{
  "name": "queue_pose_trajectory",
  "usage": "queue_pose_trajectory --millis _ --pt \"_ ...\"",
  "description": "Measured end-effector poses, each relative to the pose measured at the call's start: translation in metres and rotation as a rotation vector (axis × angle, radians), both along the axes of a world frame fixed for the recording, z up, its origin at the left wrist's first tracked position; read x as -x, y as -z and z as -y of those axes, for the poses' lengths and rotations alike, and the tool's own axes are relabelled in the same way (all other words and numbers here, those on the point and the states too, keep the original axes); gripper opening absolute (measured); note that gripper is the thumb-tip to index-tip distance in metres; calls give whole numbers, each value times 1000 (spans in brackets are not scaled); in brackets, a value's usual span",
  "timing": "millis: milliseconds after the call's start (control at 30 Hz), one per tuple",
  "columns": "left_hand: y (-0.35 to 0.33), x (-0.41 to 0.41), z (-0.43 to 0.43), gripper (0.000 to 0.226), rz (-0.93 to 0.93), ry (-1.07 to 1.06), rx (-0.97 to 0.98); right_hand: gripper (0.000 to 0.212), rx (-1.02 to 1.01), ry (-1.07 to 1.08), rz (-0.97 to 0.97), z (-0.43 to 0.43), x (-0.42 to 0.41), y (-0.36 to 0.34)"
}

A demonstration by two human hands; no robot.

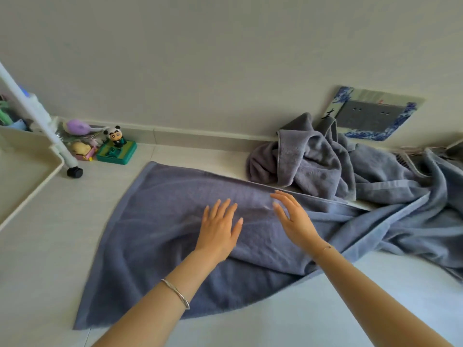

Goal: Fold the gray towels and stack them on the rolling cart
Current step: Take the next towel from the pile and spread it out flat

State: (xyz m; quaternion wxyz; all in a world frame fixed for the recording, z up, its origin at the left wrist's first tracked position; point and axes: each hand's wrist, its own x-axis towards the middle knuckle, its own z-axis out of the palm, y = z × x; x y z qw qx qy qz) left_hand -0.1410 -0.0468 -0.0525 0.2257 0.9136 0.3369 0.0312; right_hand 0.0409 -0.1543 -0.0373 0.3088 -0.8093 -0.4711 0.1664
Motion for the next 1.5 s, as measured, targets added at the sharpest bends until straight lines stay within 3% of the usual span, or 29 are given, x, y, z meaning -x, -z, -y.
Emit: queue_pose_trajectory --millis 67,167,267,633,967,1133,1300,1400,1500 --pt "-9 -29 27 77 40 95 26 30 -33 52 38 27 -24 -6" --pt "-15 -68 64 53 71 208 89 29 -31 138 78 67 -59 -12" --pt "-22 -103 101 46 89 282 121 30 -6 213 68 108 -91 -18" --pt "-33 -221 175 45 44 307 238 40 -87 460 -327 214 -202 -36" --pt "-44 -345 202 41 237 197 447 44 -243 595 -588 241 -289 -26" --pt "-44 -388 199 46 110 218 456 43 -323 608 -582 238 -319 -24" --pt "-34 -402 207 56 154 180 467 45 -239 590 -522 217 -350 -29" --pt "-29 -402 212 58 253 103 607 53 -210 606 -582 208 -361 -34" --pt "-30 -401 215 60 345 84 718 48 -310 678 -686 217 -358 -51"
